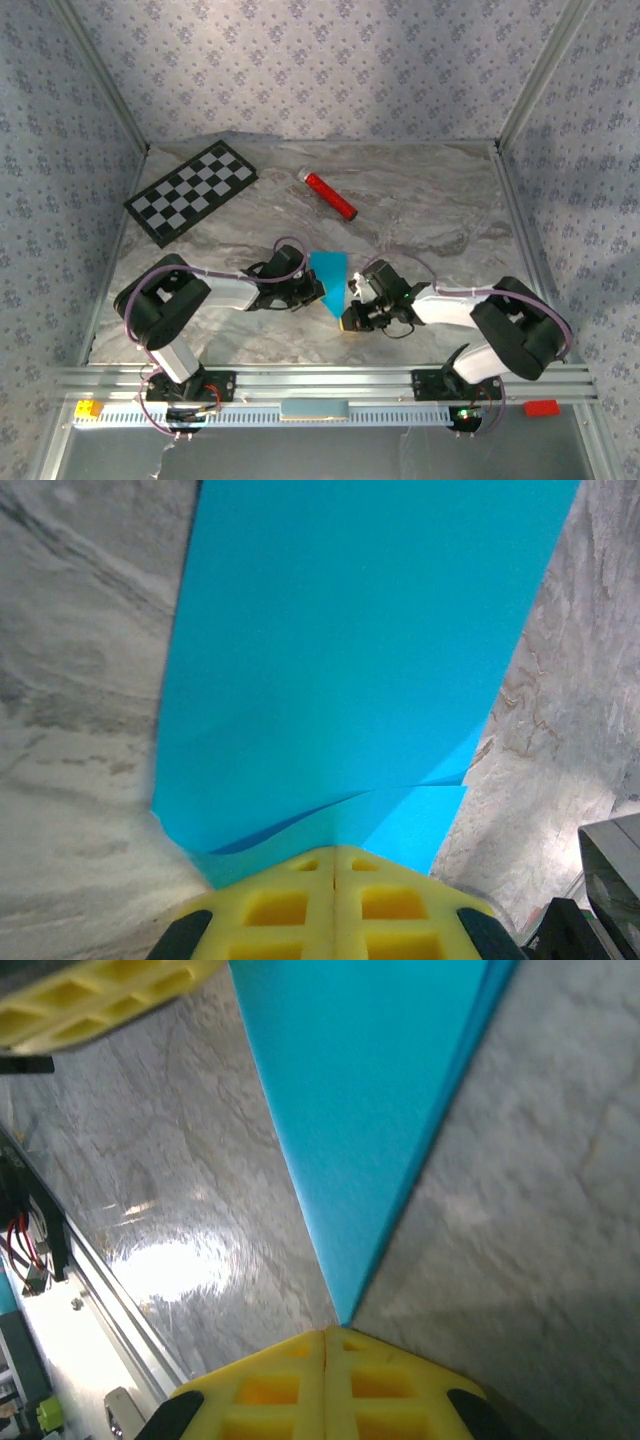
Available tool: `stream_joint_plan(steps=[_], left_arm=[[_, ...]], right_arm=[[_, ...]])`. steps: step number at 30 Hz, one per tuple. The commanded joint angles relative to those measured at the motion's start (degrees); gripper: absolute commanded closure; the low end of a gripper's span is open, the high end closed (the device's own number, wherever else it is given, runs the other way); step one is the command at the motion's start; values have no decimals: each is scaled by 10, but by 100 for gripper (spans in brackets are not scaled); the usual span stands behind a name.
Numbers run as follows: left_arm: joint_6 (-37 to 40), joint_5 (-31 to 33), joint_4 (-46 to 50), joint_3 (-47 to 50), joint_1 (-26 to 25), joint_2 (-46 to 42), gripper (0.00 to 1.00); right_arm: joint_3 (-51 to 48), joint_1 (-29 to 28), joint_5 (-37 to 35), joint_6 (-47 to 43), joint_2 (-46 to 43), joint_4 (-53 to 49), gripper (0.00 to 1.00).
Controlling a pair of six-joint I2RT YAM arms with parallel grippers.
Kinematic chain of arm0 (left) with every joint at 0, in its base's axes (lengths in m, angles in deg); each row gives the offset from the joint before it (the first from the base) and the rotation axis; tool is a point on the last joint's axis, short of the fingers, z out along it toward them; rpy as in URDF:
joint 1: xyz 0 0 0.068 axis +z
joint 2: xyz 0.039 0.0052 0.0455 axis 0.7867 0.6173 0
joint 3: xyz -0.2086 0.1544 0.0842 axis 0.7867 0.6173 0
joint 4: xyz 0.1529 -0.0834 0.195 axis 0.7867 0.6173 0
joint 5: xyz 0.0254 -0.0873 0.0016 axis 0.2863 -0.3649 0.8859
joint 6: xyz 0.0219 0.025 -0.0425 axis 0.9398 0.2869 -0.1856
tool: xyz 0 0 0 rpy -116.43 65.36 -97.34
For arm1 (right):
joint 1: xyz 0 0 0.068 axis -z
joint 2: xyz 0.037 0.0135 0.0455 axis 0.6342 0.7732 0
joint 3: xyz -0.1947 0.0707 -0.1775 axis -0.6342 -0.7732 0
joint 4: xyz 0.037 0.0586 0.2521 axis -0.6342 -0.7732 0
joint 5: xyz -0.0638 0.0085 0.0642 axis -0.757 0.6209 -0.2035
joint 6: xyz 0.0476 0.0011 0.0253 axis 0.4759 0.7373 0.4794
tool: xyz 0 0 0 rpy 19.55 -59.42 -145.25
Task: Fold a paper plane with a square sheet of paper (pick it up from the middle)
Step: Third fold the triangle at the center of the table.
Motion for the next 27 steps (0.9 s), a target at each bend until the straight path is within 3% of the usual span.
stream_joint_plan(steps=[1, 5, 14, 27], left_arm=[[3, 25, 50, 3, -4, 10, 100], [3, 26, 49, 3, -5, 10, 100], [2, 26, 46, 2, -8, 14, 100], [3, 24, 50, -3, -8, 14, 100]], right_arm=[[10, 8, 12, 18, -51, -37, 93], [59, 17, 6, 11, -69, -74, 93], [154, 23, 5, 26, 83, -74, 96], [129, 26, -5, 26, 131, -77, 96]])
